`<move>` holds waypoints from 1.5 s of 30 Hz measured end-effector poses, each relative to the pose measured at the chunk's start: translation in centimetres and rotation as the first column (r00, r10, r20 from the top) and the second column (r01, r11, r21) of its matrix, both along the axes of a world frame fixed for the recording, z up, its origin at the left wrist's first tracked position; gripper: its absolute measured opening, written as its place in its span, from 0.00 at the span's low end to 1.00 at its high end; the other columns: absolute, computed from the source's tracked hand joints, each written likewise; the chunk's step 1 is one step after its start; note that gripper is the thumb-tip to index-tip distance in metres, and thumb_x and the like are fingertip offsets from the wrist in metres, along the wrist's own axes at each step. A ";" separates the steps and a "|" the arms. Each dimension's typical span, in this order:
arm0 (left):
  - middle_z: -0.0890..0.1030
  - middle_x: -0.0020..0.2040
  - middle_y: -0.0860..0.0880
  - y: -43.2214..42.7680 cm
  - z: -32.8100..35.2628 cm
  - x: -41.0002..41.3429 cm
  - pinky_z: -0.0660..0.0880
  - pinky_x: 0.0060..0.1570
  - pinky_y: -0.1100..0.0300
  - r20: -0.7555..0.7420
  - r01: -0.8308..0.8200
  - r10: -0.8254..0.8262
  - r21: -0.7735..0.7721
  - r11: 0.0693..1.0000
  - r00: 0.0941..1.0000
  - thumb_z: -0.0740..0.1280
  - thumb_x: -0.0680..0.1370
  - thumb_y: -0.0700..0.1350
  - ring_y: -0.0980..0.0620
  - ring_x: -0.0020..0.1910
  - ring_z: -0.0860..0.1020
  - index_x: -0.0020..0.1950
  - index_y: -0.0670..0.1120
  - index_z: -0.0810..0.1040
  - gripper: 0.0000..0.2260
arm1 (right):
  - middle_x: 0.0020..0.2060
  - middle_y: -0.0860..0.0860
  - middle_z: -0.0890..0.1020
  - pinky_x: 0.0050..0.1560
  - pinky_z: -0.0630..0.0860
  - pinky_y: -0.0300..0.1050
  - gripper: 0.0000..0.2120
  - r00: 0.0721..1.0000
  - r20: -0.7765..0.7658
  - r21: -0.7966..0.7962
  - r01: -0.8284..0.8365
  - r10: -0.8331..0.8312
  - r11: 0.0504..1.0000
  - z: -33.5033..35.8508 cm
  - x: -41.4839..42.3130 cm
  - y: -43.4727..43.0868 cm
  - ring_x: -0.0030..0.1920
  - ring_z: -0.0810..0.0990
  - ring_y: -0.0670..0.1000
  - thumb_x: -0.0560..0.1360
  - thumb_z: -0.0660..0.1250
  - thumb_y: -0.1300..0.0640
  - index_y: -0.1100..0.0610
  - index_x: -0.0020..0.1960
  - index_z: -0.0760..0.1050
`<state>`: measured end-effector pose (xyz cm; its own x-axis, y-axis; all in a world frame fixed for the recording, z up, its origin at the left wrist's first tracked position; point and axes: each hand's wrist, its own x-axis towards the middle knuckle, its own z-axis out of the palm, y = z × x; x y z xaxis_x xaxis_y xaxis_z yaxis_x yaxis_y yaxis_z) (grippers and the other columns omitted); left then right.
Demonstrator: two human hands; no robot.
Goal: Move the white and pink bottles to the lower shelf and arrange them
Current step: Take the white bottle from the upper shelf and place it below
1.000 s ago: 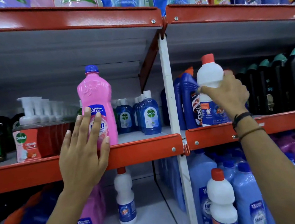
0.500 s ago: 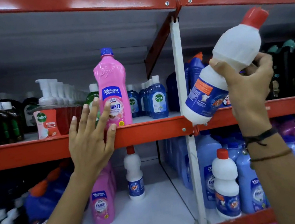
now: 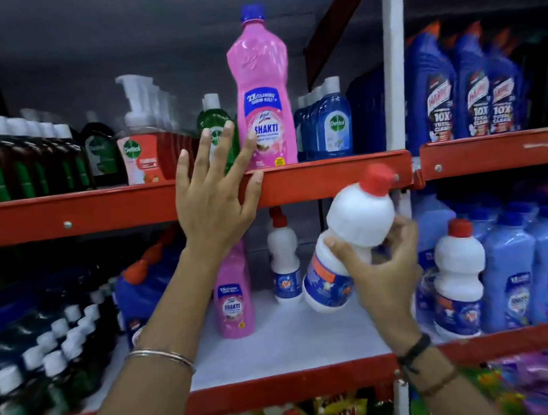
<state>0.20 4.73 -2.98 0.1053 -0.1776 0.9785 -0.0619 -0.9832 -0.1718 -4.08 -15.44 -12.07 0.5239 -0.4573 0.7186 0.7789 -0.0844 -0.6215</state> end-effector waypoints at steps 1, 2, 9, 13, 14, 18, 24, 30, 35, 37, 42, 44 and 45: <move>0.66 0.75 0.49 0.0 0.0 0.0 0.59 0.71 0.43 0.008 0.004 -0.004 -0.002 1.000 1.000 0.53 0.82 0.57 0.46 0.75 0.63 0.75 0.56 0.62 0.21 | 0.50 0.36 0.77 0.41 0.74 0.27 0.32 0.999 -0.034 -0.026 0.018 -0.019 0.999 -1.1 0.7 0.7 0.47 0.77 0.32 0.56 0.78 0.44 0.48 0.56 0.68; 0.66 0.75 0.49 0.0 0.0 0.0 0.59 0.71 0.43 0.016 0.004 -0.004 -0.003 1.000 1.000 0.53 0.82 0.57 0.46 0.75 0.63 0.75 0.56 0.62 0.21 | 0.49 0.36 0.77 0.40 0.74 0.29 0.32 0.996 -0.067 -0.067 0.046 -0.051 0.997 -2.1 1.4 1.4 0.47 0.77 0.32 0.56 0.78 0.44 0.47 0.56 0.68; 0.68 0.74 0.49 0.1 -0.1 0.4 0.59 0.71 0.43 0.070 -0.013 0.012 0.012 1.000 0.997 0.53 0.82 0.58 0.45 0.74 0.64 0.75 0.56 0.64 0.21 | 0.49 0.45 0.79 0.41 0.75 0.47 0.34 0.946 -0.278 -0.308 0.079 -0.169 0.948 -6.7 7.0 5.3 0.51 0.81 0.53 0.56 0.81 0.46 0.51 0.56 0.68; 0.68 0.74 0.49 0.1 -0.1 0.5 0.59 0.71 0.42 0.093 -0.021 0.020 0.013 1.000 0.995 0.54 0.81 0.57 0.45 0.74 0.63 0.74 0.56 0.65 0.21 | 0.52 0.51 0.82 0.41 0.69 0.44 0.34 0.915 -0.363 -0.334 0.049 -0.177 0.941 -6.8 10.2 6.6 0.51 0.81 0.56 0.58 0.79 0.46 0.54 0.57 0.66; 0.68 0.74 0.49 0.1 -0.1 0.6 0.59 0.71 0.42 0.096 -0.026 0.025 0.014 1.000 0.995 0.54 0.81 0.57 0.45 0.74 0.63 0.74 0.56 0.65 0.21 | 0.51 0.52 0.82 0.41 0.69 0.43 0.34 0.909 -0.375 -0.342 0.046 -0.181 0.939 -6.8 10.9 6.8 0.51 0.80 0.56 0.58 0.79 0.46 0.54 0.57 0.66; 0.67 0.75 0.49 0.1 -0.1 0.6 0.58 0.72 0.42 0.087 -0.036 0.035 0.017 0.999 0.996 0.53 0.82 0.58 0.45 0.75 0.63 0.75 0.55 0.65 0.22 | 0.51 0.54 0.81 0.41 0.68 0.43 0.35 0.893 -0.402 -0.391 0.033 -0.203 0.920 -7.0 12.7 7.3 0.50 0.80 0.58 0.58 0.79 0.46 0.56 0.57 0.65; 0.67 0.75 0.49 0.1 -0.1 0.5 0.56 0.72 0.43 0.081 -0.050 0.049 0.012 0.999 0.995 0.53 0.81 0.58 0.45 0.75 0.62 0.75 0.55 0.65 0.22 | 0.52 0.56 0.81 0.42 0.68 0.43 0.35 0.868 -0.431 -0.416 0.051 -0.246 0.908 -7.1 13.6 7.9 0.50 0.80 0.59 0.59 0.78 0.44 0.58 0.57 0.65; 0.67 0.75 0.49 0.0 -0.2 0.6 0.56 0.72 0.43 0.085 -0.051 0.050 0.002 0.999 0.995 0.53 0.82 0.58 0.45 0.75 0.62 0.75 0.55 0.65 0.22 | 0.50 0.58 0.82 0.40 0.69 0.44 0.35 0.834 -0.454 -0.398 0.125 -0.314 0.909 -6.9 13.6 9.0 0.49 0.80 0.60 0.59 0.78 0.44 0.58 0.56 0.65; 0.67 0.75 0.49 -0.1 -0.3 0.6 0.56 0.72 0.43 0.084 -0.050 0.050 -0.003 0.999 0.995 0.53 0.82 0.57 0.45 0.75 0.62 0.75 0.55 0.65 0.21 | 0.50 0.58 0.81 0.39 0.68 0.44 0.35 0.817 -0.472 -0.372 0.154 -0.330 0.915 -6.6 13.1 9.8 0.49 0.80 0.60 0.59 0.78 0.44 0.59 0.55 0.66; 0.67 0.75 0.49 -0.1 -0.3 0.6 0.56 0.72 0.44 0.078 -0.053 0.053 -0.001 0.999 0.996 0.53 0.82 0.58 0.45 0.75 0.62 0.75 0.55 0.64 0.22 | 0.50 0.58 0.81 0.39 0.69 0.44 0.36 0.814 -0.479 -0.372 0.152 -0.330 0.916 -6.7 13.1 9.9 0.49 0.80 0.60 0.58 0.78 0.42 0.58 0.55 0.66; 0.66 0.75 0.49 0.0 -0.3 0.5 0.55 0.73 0.44 0.052 -0.051 0.051 0.000 0.999 0.997 0.52 0.82 0.58 0.45 0.76 0.61 0.75 0.55 0.63 0.22 | 0.55 0.57 0.79 0.42 0.71 0.47 0.40 0.823 -0.478 -0.410 0.100 -0.307 0.906 -6.5 12.3 9.5 0.54 0.78 0.60 0.57 0.77 0.37 0.59 0.58 0.66; 0.66 0.75 0.49 0.0 -0.2 0.4 0.56 0.72 0.43 0.048 -0.055 0.054 0.001 0.999 0.997 0.52 0.82 0.57 0.45 0.75 0.61 0.75 0.55 0.63 0.22 | 0.62 0.57 0.75 0.46 0.72 0.49 0.45 0.830 -0.467 -0.421 0.094 -0.305 0.902 -6.4 11.2 8.5 0.61 0.74 0.59 0.59 0.75 0.35 0.60 0.65 0.64; 0.66 0.75 0.49 0.0 -0.3 0.4 0.57 0.72 0.42 0.046 -0.053 0.053 0.003 0.999 0.998 0.52 0.82 0.57 0.45 0.75 0.61 0.75 0.55 0.62 0.21 | 0.63 0.56 0.73 0.49 0.72 0.49 0.45 0.853 -0.428 -0.410 0.111 -0.298 0.905 -6.4 10.4 7.8 0.63 0.73 0.58 0.60 0.74 0.35 0.60 0.67 0.63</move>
